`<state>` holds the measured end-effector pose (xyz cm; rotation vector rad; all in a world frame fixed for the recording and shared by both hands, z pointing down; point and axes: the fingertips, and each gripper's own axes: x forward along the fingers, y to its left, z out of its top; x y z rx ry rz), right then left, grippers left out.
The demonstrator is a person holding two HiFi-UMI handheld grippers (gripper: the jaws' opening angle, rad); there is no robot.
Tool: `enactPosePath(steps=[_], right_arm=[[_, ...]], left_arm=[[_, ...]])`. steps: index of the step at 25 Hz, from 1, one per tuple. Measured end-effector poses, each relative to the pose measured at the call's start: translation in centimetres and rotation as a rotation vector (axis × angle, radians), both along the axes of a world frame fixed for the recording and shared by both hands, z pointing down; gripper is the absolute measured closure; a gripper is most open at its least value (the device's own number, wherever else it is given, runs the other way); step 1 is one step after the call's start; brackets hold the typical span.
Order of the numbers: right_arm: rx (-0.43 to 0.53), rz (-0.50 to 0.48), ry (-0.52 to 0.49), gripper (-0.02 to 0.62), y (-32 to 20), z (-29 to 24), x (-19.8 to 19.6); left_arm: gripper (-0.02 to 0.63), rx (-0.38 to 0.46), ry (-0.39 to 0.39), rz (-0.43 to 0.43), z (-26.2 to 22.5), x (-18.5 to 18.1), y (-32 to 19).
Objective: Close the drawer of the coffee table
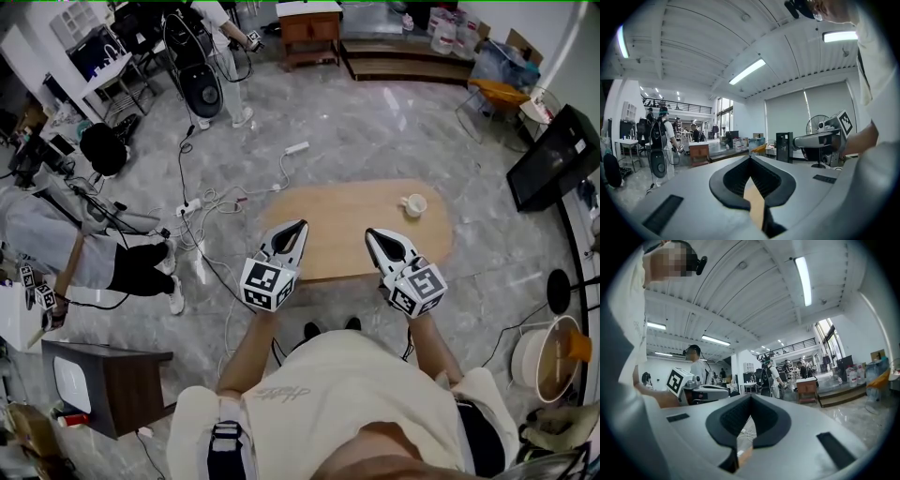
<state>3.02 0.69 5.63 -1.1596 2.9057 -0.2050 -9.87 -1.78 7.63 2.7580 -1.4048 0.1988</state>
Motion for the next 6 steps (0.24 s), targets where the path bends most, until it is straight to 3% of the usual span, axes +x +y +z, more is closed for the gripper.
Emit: enactPosePath(steps=[6], right_arm=[[0.016, -0.002, 0.009, 0.601, 0.46, 0.55, 0.35]], left_arm=[[0.601, 0.0, -0.001, -0.006, 0.87, 0.16, 0.61]])
